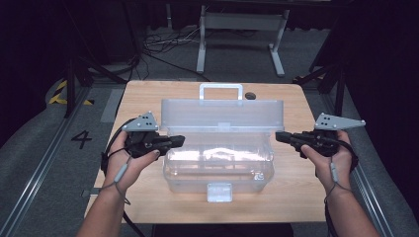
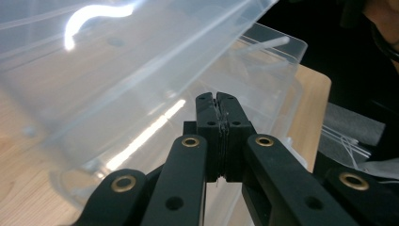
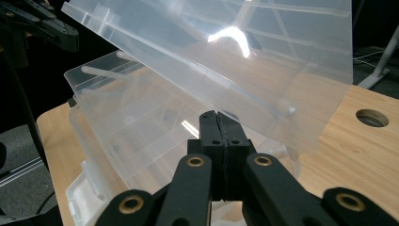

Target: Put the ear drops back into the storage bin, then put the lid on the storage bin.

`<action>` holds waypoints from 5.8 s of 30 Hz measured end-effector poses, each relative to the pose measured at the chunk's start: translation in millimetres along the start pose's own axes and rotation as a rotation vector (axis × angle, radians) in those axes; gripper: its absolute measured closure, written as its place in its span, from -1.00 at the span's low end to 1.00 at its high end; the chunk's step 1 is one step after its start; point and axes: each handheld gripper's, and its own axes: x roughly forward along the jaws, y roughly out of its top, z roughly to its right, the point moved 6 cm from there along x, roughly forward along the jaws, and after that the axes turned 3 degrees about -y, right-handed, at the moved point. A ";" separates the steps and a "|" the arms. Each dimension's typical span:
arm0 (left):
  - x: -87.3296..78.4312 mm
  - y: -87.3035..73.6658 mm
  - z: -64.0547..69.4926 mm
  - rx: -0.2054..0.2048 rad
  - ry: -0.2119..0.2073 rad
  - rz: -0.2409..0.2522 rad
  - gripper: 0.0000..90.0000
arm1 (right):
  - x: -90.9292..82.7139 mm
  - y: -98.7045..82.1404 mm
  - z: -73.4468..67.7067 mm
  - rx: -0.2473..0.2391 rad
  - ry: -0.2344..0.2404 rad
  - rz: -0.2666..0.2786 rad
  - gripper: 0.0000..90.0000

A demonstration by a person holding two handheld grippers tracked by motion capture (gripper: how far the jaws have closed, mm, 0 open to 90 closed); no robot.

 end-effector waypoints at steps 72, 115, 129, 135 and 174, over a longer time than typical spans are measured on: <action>-14.3 -35.7 -5.7 -0.068 0.047 -0.177 0.96 | -2.6 -33.2 -14.7 0.007 0.042 -0.163 1.00; -13.5 -55.4 -1.9 -0.073 0.012 -0.385 0.95 | -4.5 -53.1 -20.0 -0.040 0.050 -0.379 1.00; -12.2 -61.8 -0.2 -0.075 -0.013 -0.449 0.94 | -1.1 -60.3 -21.4 -0.050 0.061 -0.441 1.00; -10.2 -65.9 0.5 -0.072 -0.028 -0.487 0.93 | 1.3 -65.1 -22.3 -0.056 0.065 -0.484 1.00; -4.0 -77.3 1.5 -0.098 -0.044 -0.614 0.99 | 9.0 -80.7 -25.7 -0.074 0.089 -0.616 1.00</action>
